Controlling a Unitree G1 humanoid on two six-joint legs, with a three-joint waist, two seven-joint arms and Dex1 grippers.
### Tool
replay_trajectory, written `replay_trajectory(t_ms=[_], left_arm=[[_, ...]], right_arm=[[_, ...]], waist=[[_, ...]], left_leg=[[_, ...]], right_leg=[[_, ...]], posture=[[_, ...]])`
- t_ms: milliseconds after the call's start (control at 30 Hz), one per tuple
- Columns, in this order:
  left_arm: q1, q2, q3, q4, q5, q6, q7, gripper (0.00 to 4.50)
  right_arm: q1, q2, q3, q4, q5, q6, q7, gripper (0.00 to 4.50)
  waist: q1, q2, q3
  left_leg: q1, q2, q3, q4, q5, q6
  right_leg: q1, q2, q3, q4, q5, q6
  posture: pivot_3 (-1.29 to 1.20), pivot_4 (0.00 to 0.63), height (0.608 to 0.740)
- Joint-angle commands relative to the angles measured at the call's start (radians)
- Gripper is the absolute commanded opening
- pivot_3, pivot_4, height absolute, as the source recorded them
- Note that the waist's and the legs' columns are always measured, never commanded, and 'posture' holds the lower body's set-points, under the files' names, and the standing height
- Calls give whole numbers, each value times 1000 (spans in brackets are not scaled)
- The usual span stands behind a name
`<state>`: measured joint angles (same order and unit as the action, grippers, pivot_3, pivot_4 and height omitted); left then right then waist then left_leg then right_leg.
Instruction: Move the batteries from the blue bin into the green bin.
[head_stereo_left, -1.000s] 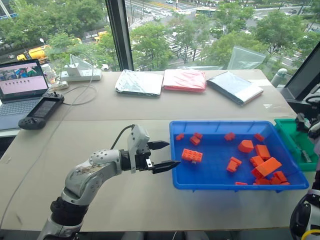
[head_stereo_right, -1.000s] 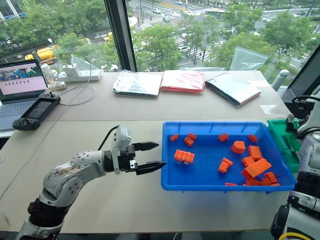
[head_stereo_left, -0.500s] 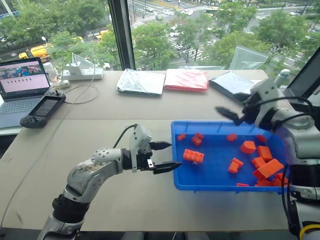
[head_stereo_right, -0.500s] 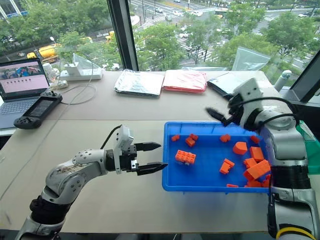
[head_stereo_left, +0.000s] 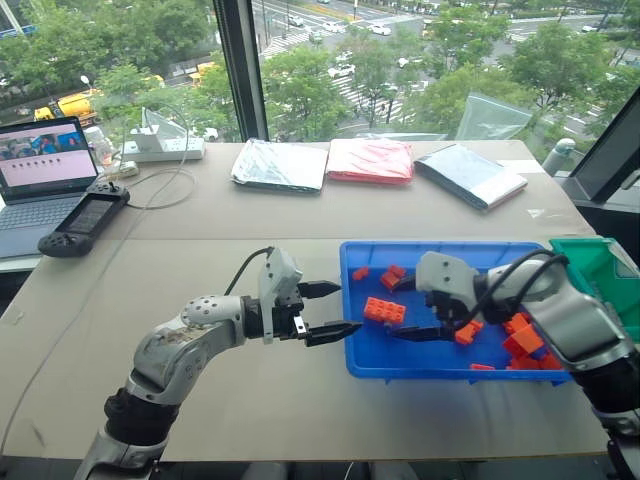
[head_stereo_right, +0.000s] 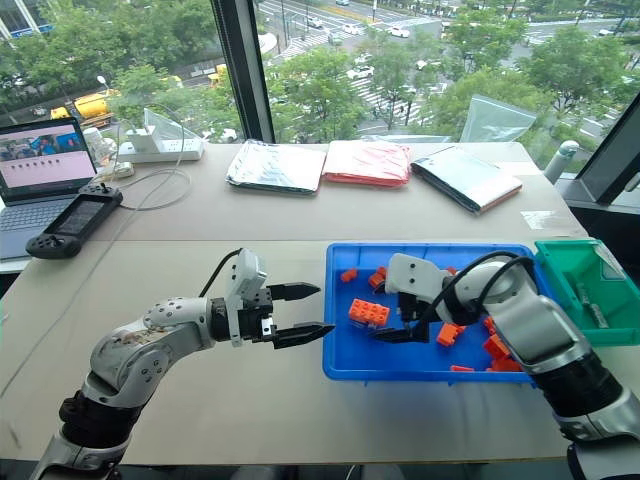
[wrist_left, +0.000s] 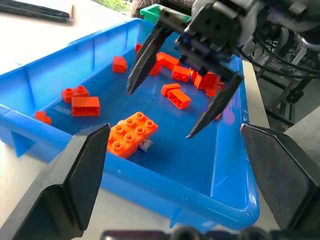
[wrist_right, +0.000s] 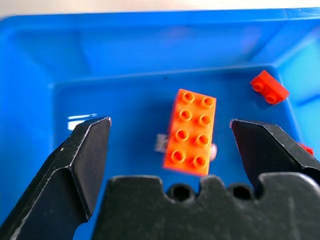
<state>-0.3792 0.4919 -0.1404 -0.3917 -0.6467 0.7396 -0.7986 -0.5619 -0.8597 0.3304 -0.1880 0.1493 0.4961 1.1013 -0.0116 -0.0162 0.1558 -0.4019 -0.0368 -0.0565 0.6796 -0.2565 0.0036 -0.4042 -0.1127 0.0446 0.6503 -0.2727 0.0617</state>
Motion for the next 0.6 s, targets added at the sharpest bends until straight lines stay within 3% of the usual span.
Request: replay_trajectory(t_ms=[33, 367, 500, 600], left_arm=[[-1, 6, 17, -28, -2, -12, 0, 4500], [12, 8, 20, -38, -4, -11, 9, 4500], [11, 8, 21, -36, -4, -14, 9, 4500], [12, 6, 19, -37, -4, -15, 10, 4500]], right_arm=[[-26, 40, 11, 17, -53, 11, -40, 4453], [-13, 115, 46, 79, -110, 95, -82, 4453], [-14, 122, 43, 80, -113, 92, -82, 3534], [-16, 126, 45, 86, -124, 79, -89, 2388]], waist=[[1, 0, 0], [-1, 0, 0], [-1, 0, 0], [-1, 0, 0]], left_leg=[[-1, 0, 0, 0, 0, 0], [-2, 0, -1, 0, 0, -1], [0, 0, -1, 0, 0, 0], [0, 0, -1, 0, 0, 0]], right_leg=[[-1, 0, 0, 0, 0, 0], [-2, 0, 0, 0, 0, 0], [0, 0, 0, 0, 0, 0], [0, 0, 0, 0, 0, 0]], posture=[[0, 150, 740], [0, 150, 740], [0, 150, 740], [0, 150, 740]])
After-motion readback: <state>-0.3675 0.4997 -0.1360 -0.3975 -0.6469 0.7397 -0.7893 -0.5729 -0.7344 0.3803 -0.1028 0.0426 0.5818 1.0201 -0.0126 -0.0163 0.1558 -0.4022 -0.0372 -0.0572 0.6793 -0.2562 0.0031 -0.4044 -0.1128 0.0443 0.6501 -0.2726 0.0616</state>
